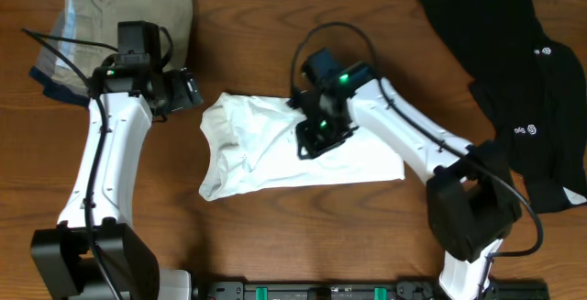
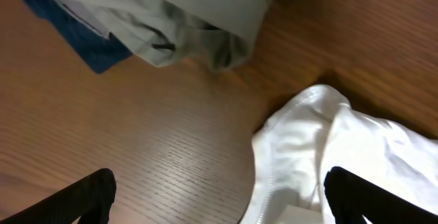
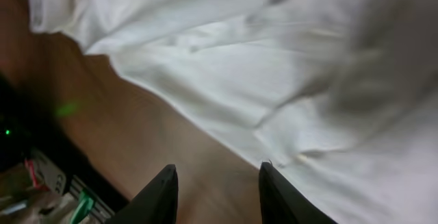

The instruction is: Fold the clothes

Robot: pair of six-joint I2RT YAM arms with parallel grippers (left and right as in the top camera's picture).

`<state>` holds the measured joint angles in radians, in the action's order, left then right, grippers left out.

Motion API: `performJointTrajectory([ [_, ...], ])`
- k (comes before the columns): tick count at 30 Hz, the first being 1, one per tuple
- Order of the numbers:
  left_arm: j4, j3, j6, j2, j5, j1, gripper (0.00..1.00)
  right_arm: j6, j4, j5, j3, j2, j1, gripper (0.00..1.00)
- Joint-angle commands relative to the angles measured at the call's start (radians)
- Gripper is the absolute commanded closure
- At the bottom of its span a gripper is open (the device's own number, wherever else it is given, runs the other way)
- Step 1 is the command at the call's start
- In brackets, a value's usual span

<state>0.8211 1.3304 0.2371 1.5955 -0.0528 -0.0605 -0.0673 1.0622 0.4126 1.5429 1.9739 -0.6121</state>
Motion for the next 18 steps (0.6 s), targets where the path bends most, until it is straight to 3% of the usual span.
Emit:
performJointTrajectory([
  [1, 0.001, 0.011, 0.011, 0.000, -0.011, -0.013, 0.02, -0.006, 0.006, 0.011, 0.011, -0.009, -0.019, 0.61],
  [4, 0.019, 0.011, 0.006, 0.000, 0.023, -0.013, 0.02, -0.006, 0.010, 0.006, 0.011, -0.016, -0.005, 0.53],
  [8, 0.068, 0.010, -0.078, 0.010, 0.186, -0.013, 0.02, -0.004, 0.018, -0.013, 0.020, -0.042, 0.079, 0.44],
  [18, 0.172, -0.039, -0.243, 0.132, 0.391, -0.013, 0.02, 0.085, 0.086, -0.050, 0.048, -0.059, 0.296, 0.43],
])
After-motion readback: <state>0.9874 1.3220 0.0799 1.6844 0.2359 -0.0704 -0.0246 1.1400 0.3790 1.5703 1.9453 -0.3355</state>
